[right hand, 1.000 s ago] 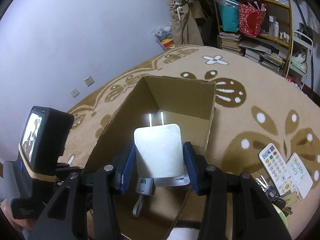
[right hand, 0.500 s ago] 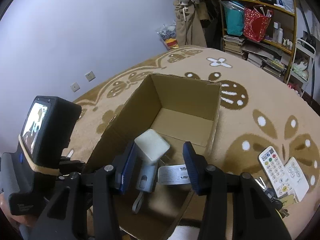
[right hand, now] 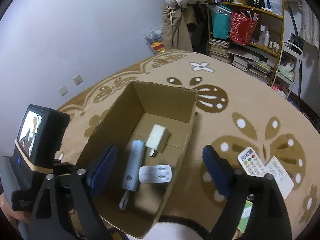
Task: Organize rigid objects
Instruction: 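Carry the white square charger into the box and release it, then move the right gripper to the pile and grasp the grey-green mouse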
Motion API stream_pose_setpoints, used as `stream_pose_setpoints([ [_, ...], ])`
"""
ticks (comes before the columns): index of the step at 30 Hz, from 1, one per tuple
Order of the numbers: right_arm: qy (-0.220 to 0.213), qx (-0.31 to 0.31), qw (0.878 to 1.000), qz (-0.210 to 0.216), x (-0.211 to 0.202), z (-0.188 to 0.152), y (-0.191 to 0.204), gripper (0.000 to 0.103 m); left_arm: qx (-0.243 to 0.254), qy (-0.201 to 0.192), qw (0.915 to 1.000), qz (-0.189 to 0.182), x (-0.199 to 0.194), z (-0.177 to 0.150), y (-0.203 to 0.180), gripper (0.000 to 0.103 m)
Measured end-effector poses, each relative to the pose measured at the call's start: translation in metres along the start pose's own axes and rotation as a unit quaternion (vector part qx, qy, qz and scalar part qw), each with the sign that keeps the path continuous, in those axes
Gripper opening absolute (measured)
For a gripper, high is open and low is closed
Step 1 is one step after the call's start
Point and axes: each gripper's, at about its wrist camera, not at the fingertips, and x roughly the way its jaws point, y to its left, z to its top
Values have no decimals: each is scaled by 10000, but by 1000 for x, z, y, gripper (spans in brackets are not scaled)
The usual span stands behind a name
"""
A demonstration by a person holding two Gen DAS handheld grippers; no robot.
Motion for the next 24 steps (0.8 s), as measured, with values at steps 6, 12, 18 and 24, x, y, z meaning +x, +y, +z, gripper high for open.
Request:
stream_pose_setpoints([
  [6,-54,-14,9997,-230,-8,1,-7,103,8,-5,10000,11,0,0,0,10],
  [12,-80,0,9991,-409,-16,2,-19,103,10,-4,10000,9,0,1,-1,10],
  [18,-50,193,9957,-902,-26,-4,-50,103,21,-8,10000,18,0,1,0,10],
  [24,283,654,9902,-1200,-25,-22,-87,103,40,-7,10000,34,0,1,-1,10],
])
